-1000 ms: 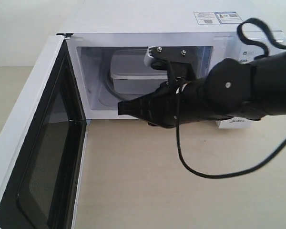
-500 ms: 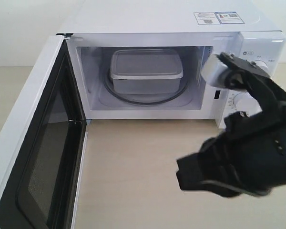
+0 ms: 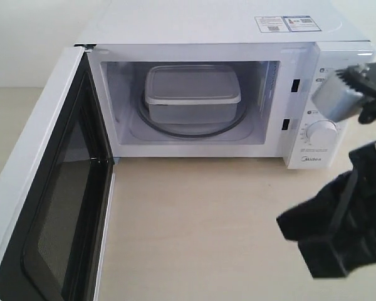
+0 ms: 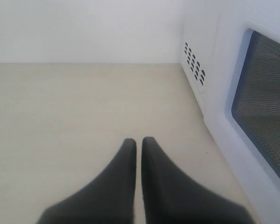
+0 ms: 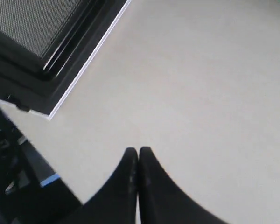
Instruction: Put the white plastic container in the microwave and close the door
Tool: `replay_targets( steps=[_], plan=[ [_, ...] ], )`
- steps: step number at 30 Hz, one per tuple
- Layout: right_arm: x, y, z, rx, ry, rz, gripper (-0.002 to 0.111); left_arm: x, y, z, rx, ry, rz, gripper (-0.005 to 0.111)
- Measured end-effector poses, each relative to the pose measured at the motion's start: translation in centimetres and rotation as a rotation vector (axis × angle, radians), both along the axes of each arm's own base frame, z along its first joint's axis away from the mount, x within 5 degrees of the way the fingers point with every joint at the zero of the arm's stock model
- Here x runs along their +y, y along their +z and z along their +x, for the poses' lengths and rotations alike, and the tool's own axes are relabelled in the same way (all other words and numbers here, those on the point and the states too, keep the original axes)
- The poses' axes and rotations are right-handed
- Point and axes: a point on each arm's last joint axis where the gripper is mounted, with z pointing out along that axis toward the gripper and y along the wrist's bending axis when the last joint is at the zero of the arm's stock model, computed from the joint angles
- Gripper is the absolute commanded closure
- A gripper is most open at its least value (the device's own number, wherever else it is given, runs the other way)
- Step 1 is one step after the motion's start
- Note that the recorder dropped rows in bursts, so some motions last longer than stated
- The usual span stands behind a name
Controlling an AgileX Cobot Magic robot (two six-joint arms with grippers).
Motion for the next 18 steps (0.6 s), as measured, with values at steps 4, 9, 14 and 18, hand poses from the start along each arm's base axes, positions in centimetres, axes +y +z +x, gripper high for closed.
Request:
replay_targets(
  steps=[4,9,14,18],
  plan=[
    [-2.5,3.5,1.1,-0.330,-0.179,0.160,0.108,0.0,0.0,0.0,0.000,0.000,0.000,0.102],
    [-6.7,6.7,-0.7,-0.635,-0.347,0.193,0.108,0.0,0.0,0.0,0.000,0.000,0.000,0.102],
    [-8.9,7.8,-3.3,-0.779,-0.467,0.191,0.108,0.0,0.0,0.0,0.000,0.000,0.000,0.102],
    [-9.8,6.0,-4.4,-0.800,-0.540,0.165,0.108,0.0,0.0,0.0,0.000,0.000,0.000,0.102]
  ],
)
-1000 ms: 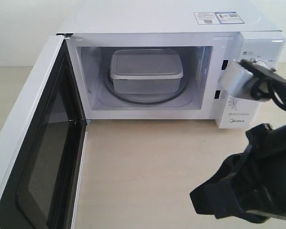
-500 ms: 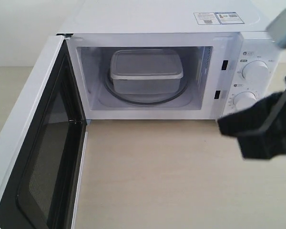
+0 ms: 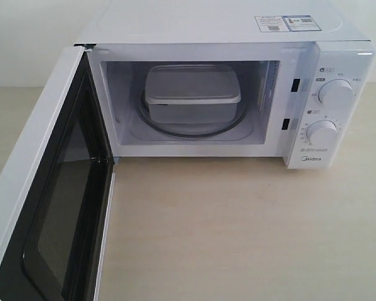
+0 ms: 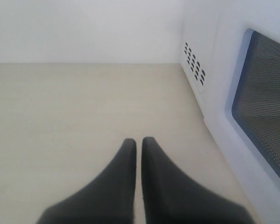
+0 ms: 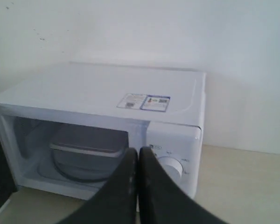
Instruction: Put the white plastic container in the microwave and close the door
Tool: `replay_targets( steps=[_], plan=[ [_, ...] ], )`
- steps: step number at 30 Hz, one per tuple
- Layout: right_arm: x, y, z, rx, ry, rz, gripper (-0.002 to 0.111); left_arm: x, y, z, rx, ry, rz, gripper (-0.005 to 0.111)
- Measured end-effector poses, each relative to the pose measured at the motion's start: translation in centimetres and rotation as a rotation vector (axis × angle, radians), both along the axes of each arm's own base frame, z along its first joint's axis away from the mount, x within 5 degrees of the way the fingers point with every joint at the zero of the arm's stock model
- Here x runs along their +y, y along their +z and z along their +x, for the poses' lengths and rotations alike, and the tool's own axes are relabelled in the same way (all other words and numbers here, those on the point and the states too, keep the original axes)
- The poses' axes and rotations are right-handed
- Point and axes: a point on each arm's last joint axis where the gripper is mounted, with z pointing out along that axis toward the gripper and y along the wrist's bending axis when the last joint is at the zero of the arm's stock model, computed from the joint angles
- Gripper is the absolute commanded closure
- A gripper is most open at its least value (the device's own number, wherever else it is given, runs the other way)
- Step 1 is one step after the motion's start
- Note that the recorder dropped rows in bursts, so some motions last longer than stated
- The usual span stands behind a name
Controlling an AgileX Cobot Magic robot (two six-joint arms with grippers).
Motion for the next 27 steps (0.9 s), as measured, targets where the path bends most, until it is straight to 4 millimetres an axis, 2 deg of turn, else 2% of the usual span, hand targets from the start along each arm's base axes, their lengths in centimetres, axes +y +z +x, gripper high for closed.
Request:
replay_targets(
  steps=[5,15,19,22,27],
  plan=[
    [-0.5,-4.3,-0.6,0.004,-0.053,0.005,0.108,0.0,0.0,0.0,0.000,0.000,0.000,0.102],
    [-1.3,-10.7,-2.0,-0.160,-0.122,0.045,0.108,0.0,0.0,0.0,0.000,0.000,0.000,0.102],
    [-1.4,-13.8,-1.8,-0.134,-0.135,0.038,0.108,0.0,0.0,0.0,0.000,0.000,0.000,0.102],
    [-1.4,-14.8,-1.6,-0.103,-0.136,0.034,0.108,0.0,0.0,0.0,0.000,0.000,0.000,0.102],
    [-1.4,-14.8,-1.6,-0.118,-0.141,0.037,0.108,0.0,0.0,0.0,0.000,0.000,0.000,0.102]
  ],
)
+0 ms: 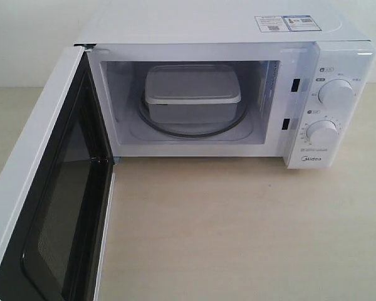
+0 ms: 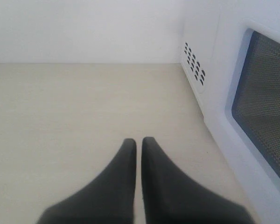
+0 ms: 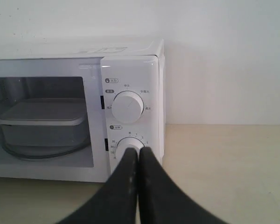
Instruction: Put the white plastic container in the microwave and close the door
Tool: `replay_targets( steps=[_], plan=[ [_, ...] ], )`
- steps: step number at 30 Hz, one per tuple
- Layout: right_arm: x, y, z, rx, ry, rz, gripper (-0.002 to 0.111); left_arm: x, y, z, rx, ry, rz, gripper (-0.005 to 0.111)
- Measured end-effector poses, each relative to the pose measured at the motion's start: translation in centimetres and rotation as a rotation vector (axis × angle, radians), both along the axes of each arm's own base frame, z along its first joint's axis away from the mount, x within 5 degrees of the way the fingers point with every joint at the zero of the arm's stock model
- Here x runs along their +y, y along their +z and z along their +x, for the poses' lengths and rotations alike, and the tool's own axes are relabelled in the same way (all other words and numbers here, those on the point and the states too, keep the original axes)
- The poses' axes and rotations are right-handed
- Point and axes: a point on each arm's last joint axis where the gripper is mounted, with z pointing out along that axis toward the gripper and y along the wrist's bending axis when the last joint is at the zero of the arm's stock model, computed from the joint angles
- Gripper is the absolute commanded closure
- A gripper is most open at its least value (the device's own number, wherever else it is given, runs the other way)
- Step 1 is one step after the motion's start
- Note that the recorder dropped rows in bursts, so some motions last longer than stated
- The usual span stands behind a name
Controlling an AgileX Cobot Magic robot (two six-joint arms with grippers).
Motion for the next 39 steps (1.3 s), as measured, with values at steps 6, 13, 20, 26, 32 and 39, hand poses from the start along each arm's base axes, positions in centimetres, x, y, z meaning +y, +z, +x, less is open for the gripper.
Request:
replay_targets(
  steps=[6,13,20,26,32,39],
  plan=[
    [0.0,0.0,0.0,-0.002,-0.003,0.000,0.108,0.0,0.0,0.0,0.000,0.000,0.000,0.102],
    [-0.1,0.0,0.0,-0.004,-0.008,-0.061,0.108,0.0,0.0,0.0,0.000,0.000,0.000,0.102],
    [-0.2,-0.9,0.0,0.087,-0.019,-0.106,0.108,0.0,0.0,0.0,0.000,0.000,0.000,0.102],
    [-0.3,-1.6,-0.1,0.164,-0.027,-0.139,0.108,0.0,0.0,0.0,0.000,0.000,0.000,0.102],
    [-0.4,-2.3,-0.2,0.241,-0.032,-0.116,0.108,0.0,0.0,0.0,0.000,0.000,0.000,0.102],
    [-0.4,-2.5,-0.2,0.258,-0.035,-0.091,0.108,0.0,0.0,0.0,0.000,0.000,0.000,0.102]
  ],
)
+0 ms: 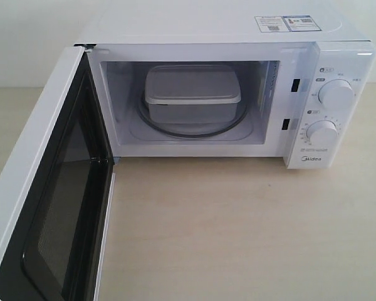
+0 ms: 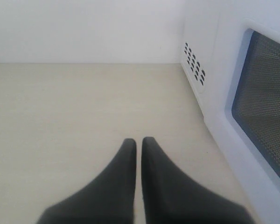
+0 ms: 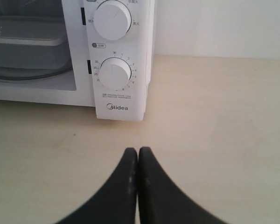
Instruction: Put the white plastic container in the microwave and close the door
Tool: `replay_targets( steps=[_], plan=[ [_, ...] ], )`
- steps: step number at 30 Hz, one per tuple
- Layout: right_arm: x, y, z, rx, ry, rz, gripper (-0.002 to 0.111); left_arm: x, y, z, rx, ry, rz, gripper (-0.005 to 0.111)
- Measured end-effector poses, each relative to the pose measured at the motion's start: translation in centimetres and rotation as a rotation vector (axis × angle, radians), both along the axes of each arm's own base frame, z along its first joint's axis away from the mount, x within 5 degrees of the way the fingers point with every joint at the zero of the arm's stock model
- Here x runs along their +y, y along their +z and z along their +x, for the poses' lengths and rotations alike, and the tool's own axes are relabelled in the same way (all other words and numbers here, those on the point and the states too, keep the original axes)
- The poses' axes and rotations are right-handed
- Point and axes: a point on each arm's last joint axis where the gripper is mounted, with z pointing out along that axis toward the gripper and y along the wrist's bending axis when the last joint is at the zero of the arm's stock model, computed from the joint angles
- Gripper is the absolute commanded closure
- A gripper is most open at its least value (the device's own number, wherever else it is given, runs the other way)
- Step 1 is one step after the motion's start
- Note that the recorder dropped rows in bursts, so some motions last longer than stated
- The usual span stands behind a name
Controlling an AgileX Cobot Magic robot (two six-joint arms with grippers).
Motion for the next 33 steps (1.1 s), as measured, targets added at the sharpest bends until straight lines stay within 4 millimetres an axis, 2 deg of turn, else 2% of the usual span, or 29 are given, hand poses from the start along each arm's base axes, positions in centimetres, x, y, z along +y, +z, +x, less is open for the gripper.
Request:
replay_targets(
  steps=[33],
  plan=[
    [-0.01,-0.02,0.00,0.003,-0.003,0.008,0.108,0.00,0.00,0.00,0.000,0.000,0.000,0.102]
  ],
)
